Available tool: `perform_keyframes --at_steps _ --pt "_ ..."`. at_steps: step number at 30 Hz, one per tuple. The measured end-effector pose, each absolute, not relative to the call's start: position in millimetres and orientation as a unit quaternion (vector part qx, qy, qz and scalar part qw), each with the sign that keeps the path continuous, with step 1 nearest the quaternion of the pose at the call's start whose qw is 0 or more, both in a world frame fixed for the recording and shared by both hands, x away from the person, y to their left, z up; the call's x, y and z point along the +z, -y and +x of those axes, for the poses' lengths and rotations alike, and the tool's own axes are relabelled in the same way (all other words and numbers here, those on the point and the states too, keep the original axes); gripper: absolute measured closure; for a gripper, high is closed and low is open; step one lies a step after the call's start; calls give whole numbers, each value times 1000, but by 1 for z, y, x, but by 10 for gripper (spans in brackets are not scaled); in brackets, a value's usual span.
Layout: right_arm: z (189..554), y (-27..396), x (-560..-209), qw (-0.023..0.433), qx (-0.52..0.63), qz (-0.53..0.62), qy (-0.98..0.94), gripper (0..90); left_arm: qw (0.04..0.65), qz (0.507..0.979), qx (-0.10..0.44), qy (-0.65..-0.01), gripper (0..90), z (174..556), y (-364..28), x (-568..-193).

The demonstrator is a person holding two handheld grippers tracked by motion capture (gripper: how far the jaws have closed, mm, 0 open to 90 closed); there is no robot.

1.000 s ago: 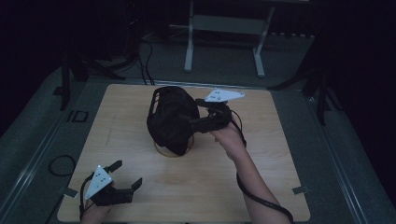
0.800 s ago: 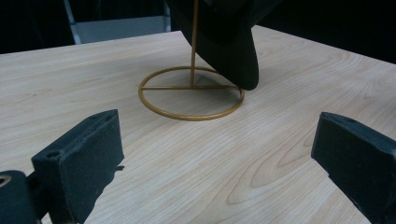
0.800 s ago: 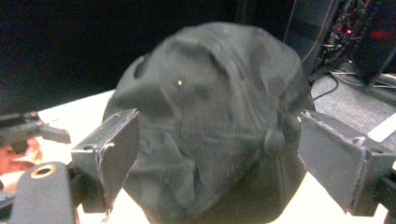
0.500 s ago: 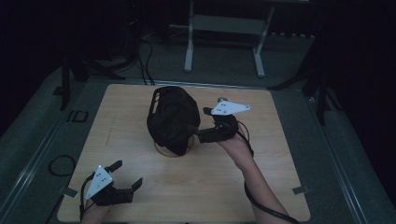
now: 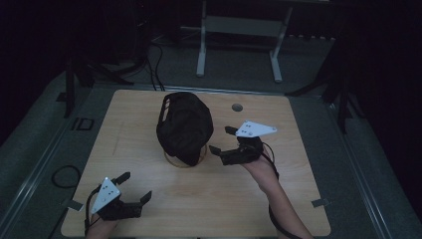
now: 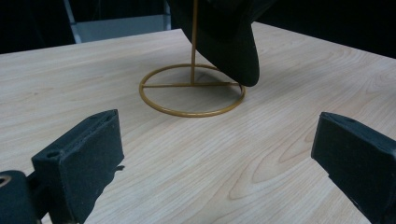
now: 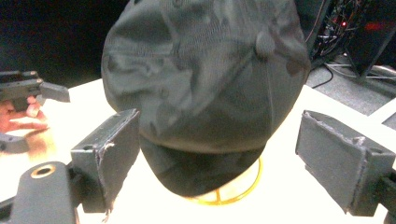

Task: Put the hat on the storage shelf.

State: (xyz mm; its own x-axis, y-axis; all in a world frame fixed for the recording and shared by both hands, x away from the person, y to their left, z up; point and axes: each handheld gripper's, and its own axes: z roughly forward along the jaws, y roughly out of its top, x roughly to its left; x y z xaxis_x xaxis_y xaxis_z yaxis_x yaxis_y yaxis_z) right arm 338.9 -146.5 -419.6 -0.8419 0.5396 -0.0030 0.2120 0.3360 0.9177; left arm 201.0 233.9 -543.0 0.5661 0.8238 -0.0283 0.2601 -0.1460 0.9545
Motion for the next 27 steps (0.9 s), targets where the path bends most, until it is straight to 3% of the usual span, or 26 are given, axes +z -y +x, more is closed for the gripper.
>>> perform_keyframes --at_steps 27 --pt "305 188 -496 108 513 236 -818 138 530 709 264 -384 25 202 -234 -547"
